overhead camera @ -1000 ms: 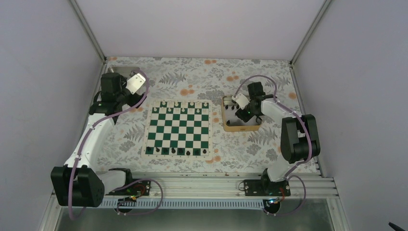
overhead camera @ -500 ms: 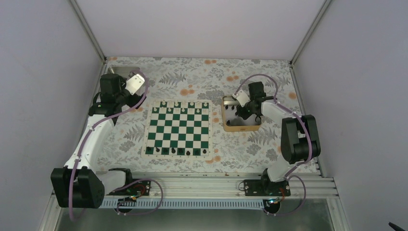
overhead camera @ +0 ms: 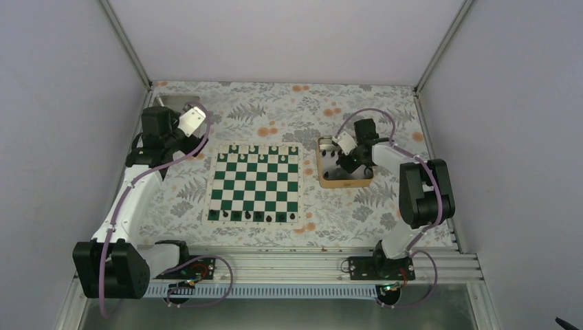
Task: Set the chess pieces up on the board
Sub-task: Pick up the chess piece from the storage box, then place the chess piece on the chessboard.
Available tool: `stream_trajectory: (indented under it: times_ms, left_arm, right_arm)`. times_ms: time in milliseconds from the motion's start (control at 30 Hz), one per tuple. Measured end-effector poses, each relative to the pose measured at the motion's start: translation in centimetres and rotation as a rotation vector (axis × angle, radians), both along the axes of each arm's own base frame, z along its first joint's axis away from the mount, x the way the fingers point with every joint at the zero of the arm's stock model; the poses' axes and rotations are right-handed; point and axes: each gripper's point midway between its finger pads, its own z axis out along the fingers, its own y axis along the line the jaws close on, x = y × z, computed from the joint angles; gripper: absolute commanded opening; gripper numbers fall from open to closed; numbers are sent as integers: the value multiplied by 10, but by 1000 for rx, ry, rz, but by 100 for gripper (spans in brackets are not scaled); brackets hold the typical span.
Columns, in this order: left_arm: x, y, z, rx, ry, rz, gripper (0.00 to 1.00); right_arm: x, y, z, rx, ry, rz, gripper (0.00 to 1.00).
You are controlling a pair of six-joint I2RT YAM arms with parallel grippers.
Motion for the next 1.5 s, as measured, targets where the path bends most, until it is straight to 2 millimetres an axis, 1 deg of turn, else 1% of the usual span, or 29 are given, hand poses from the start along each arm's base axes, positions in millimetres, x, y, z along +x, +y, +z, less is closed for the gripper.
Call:
stream_trajectory:
  times_ms: [167,367,533,733,833,867,900,933,1000,1067,1133,1200,1267,1300,1333,1367,1400,1433,1467,1500]
  left_arm:
    - [0,0,0,-3,0,-3,100]
    - [0,1,0,-5,0,0,100]
    - [0,3,0,-7,0,4,100]
    - [-1,3,3,-12,-6,3,100]
    - [-2,4,6,-12,-17,6,100]
    - [-3,4,8,-12,-22,7,100]
    - [-3,5,10,-12,-27,9,100]
    - [-4,6,12,-11,-33,12,100]
    - [-5,8,15,-10,-44,17,100]
    - [-6,11,17,-10,-49,26,100]
    - [-6,15,17,-10,-50,37,100]
    - [-6,20,17,-10,-50,50,100]
    - [-6,25,17,-10,-50,62,100]
    - [-6,29,17,-10,-50,71,100]
    - [-6,32,17,-10,-50,80,100]
    - [-6,37,17,-10,-50,90,100]
    - [-6,41,18,-13,-51,101,100]
    - [-7,47,18,-16,-50,114,100]
    - [-7,50,18,-18,-51,120,100]
    - [-7,54,18,-20,-51,129,100]
  right_arm:
    - [0,-3,-3,-5,8,-9,21]
    - [-2,-4,-9,-10,26,-14,11]
    - [-2,-5,-9,-11,26,-18,6]
    - [-2,-5,-5,-11,25,-21,5]
    - [-2,-6,5,-13,15,-23,5]
    - [-1,-6,13,-11,4,-24,5]
    - [1,-5,26,-7,-14,-24,5]
    - [4,-5,33,-5,-27,-23,6]
    - [12,0,61,3,-76,-15,6]
    - [23,11,93,10,-132,7,6]
    - [32,32,124,18,-194,49,6]
    - [34,60,147,26,-231,108,6]
    - [32,90,159,36,-245,174,6]
    - [30,108,163,41,-246,213,6]
    - [28,128,163,46,-241,255,6]
    - [26,140,161,47,-233,281,6]
    - [22,155,157,47,-216,317,7]
    - [17,176,150,47,-193,363,6]
    - [16,184,147,49,-186,379,7]
    - [11,199,141,49,-164,413,6]
